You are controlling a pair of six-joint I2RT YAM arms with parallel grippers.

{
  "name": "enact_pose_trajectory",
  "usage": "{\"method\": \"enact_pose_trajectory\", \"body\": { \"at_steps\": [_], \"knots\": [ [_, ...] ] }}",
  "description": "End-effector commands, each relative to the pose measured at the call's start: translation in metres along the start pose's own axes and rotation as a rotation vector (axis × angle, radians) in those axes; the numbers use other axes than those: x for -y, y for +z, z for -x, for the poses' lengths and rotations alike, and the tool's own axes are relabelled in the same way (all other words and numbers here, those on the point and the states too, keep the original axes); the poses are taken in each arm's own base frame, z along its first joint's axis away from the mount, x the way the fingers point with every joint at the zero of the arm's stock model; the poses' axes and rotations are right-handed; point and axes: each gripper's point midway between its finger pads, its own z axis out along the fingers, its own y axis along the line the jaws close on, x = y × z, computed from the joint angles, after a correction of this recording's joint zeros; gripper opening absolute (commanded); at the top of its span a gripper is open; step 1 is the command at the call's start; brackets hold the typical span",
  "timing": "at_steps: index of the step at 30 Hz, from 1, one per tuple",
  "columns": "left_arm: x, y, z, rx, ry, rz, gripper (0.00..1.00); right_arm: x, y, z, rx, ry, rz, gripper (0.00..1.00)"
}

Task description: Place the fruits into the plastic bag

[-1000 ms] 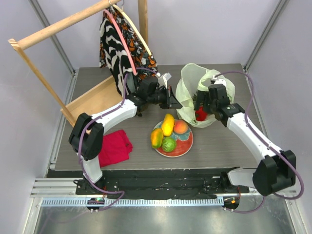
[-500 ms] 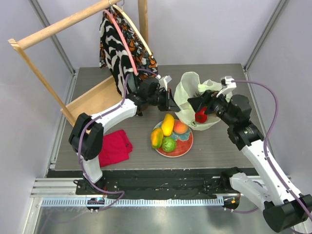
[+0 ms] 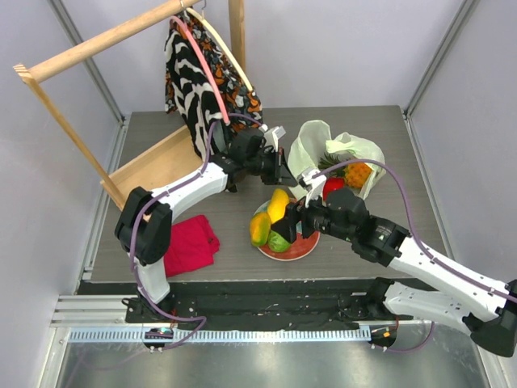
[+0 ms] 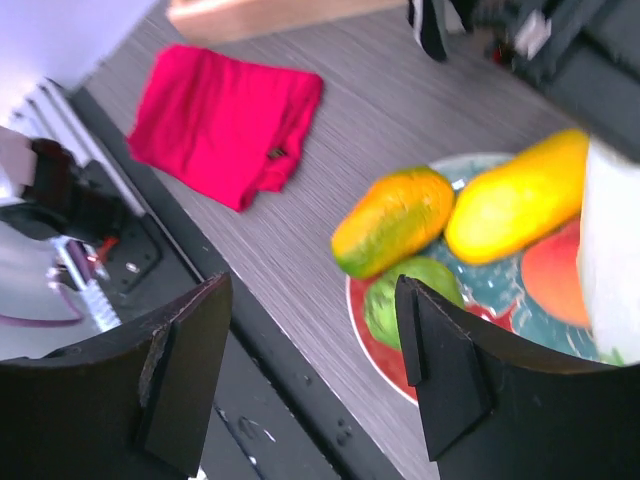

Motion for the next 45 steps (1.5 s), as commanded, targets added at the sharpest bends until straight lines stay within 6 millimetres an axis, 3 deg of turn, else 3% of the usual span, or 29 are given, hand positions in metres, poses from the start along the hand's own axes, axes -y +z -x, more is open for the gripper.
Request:
{"method": "enact_pose_trajectory", "body": {
  "at_steps": [1, 9, 16, 45],
  "knots": [
    [0.014, -0.006, 0.013, 0.034, 0.045, -0.047, 0.00, 0.026, 0.001, -0.020, -0.027, 0.001, -0.161, 0.74],
    [0.003, -0.005, 0.003, 0.014, 0.093, -0.035, 0.00, 0.058, 0.026, -0.061, -0.162, -0.028, -0.334, 0.80],
    [0.003, -0.004, -0.001, 0.004, 0.086, -0.043, 0.00, 0.063, 0.046, -0.086, -0.229, -0.019, -0.343, 0.82],
    [0.005, -0.008, 0.000, 0.012, 0.101, -0.041, 0.00, 0.065, 0.075, -0.118, -0.317, 0.035, -0.357, 0.83]
  ]
}}
